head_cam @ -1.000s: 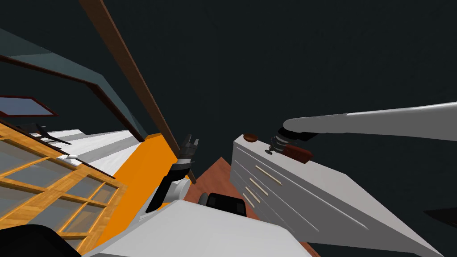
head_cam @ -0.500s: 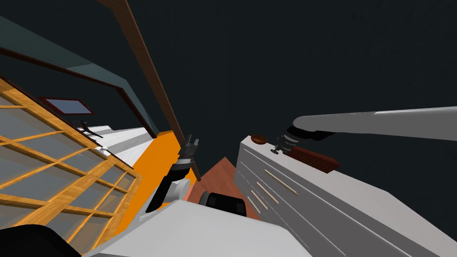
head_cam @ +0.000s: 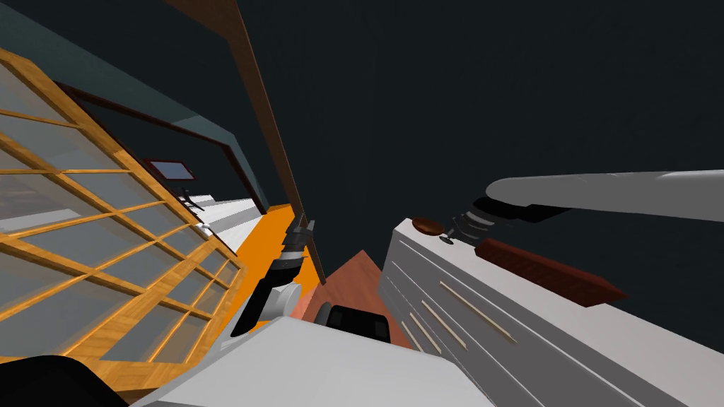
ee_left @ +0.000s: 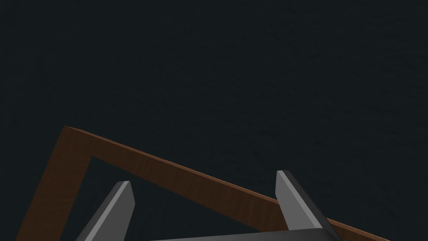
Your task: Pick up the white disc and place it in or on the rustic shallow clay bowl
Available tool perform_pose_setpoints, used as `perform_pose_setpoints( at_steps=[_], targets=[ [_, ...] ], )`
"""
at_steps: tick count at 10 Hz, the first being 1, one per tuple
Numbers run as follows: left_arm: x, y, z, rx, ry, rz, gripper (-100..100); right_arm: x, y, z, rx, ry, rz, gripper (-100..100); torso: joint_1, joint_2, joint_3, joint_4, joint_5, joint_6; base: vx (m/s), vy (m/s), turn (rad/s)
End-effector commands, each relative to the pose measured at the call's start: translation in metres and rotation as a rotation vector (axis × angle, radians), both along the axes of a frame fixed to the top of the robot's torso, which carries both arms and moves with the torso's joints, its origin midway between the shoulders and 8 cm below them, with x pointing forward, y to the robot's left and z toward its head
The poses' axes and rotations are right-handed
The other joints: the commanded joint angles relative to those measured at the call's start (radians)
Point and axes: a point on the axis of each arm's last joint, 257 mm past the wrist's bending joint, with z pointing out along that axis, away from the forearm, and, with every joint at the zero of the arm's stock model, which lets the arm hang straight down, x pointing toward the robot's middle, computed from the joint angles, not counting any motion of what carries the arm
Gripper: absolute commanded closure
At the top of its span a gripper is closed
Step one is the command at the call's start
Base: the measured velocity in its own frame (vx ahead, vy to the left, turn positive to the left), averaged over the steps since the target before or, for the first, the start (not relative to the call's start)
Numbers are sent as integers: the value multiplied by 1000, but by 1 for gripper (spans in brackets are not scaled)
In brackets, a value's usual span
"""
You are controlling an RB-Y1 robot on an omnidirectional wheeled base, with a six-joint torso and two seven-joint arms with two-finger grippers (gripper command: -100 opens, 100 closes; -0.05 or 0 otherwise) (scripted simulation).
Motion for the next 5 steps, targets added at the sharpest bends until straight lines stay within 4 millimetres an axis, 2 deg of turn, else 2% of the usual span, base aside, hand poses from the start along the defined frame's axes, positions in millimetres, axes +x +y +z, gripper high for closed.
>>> perform_pose_setpoints(
  at_steps=[1,5],
  targets=[
    [0,0,0,0,0,0,0,-3,-7,7,-2,6,-6,100,0,0,0,0,0,0,68,50,119],
    [0,0,0,0,0,0,0,-7,-13,21,-15,25,-6,100,-6,-2,-1,-1,-2,0,52,10,58]
  ],
)
